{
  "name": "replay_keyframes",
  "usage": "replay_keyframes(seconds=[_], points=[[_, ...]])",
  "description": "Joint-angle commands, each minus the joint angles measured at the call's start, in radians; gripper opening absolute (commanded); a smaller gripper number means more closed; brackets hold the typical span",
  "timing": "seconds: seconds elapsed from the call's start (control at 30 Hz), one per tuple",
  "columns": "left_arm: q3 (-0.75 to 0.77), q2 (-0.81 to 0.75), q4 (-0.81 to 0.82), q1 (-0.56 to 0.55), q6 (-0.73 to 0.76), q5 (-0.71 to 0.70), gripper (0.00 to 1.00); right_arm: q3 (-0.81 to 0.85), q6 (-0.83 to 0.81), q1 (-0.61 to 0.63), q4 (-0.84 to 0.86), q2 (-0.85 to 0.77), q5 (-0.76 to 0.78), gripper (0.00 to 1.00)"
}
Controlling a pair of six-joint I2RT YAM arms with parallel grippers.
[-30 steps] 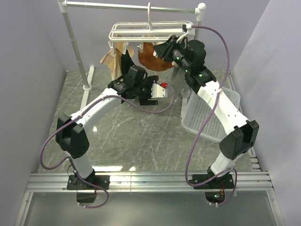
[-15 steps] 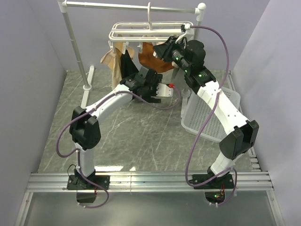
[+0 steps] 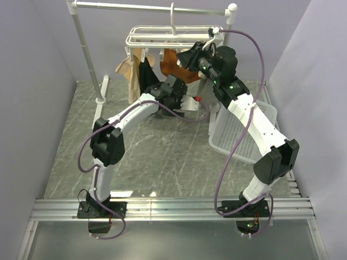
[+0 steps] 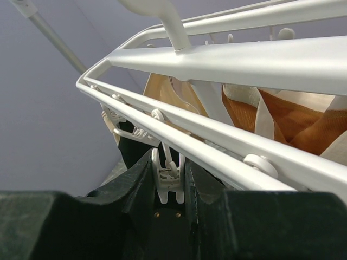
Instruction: Clip the underwear to the hanger
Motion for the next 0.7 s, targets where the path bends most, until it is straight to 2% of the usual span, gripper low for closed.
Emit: replay_keyframes(seconds=[0.0,0.43,0.67], points=[[0.073,0.032,-0.039,0.029,0.019,-0.05,0.98,0.009,-0.018,0.01,0.001,-0.055,-0.012,0.0],[0.053,0.033,0.02,0.041,0.081,-0.07,0.99,-0.017,-0.015,0.011,0.001,-0.063,-0.018,0.0],[-0.006,0.024,0.086,0.049,0.145,-0.099,0.99,-0.014,-0.018,0.011,-0.003,-0.061,-0.021,0.0]])
